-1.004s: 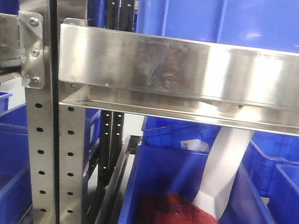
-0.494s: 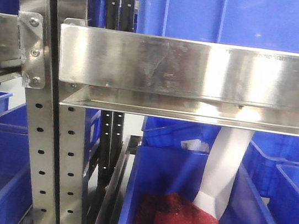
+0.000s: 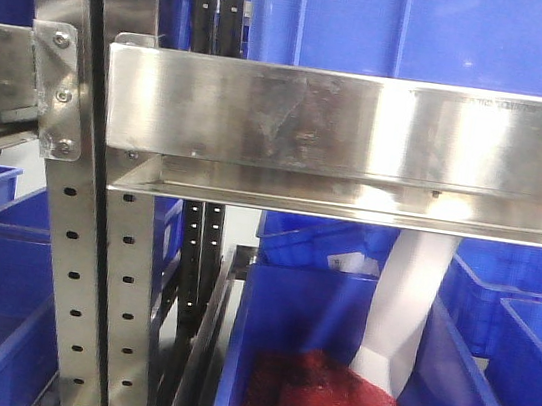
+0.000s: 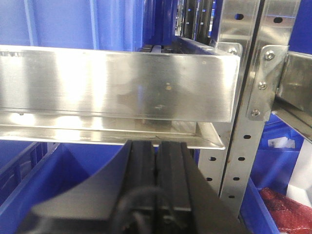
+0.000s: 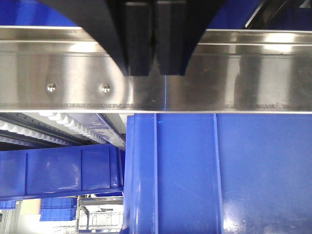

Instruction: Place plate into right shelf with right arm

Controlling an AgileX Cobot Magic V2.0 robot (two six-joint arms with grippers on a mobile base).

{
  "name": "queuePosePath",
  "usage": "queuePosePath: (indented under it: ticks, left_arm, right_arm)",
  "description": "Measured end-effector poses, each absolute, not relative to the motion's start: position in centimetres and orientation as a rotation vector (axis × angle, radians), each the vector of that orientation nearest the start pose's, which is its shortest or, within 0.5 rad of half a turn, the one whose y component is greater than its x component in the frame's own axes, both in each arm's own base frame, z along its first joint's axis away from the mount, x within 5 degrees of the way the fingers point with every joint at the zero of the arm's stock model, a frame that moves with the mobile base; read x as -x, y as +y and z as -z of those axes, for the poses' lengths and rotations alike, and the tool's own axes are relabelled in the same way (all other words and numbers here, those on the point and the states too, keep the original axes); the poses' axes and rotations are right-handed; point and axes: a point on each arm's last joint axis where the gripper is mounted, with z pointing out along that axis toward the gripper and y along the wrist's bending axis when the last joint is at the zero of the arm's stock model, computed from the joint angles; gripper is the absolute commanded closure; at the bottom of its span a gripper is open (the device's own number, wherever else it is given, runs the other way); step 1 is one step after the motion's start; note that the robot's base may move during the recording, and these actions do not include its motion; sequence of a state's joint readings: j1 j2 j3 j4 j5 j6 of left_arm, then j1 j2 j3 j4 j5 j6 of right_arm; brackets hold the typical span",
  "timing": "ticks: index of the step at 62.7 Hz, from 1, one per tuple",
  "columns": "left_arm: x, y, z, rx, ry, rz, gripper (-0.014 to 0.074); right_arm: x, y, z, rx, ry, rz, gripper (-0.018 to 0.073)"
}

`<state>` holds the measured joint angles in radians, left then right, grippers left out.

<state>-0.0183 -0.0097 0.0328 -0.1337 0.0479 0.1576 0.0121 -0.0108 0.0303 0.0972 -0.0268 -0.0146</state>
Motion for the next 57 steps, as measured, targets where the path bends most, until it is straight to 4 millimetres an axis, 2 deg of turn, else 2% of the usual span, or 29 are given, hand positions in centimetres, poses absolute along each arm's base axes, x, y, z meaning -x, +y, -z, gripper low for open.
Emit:
queuePosePath:
  ticks: [57]
  left_arm:
    - [-5.7,-0.16,-19.83,-0.038,1.554,0.0,0.0724]
  right_arm:
    - [-5.65,0.05,-20.59,-0.054,1.476,-0.075,0.051]
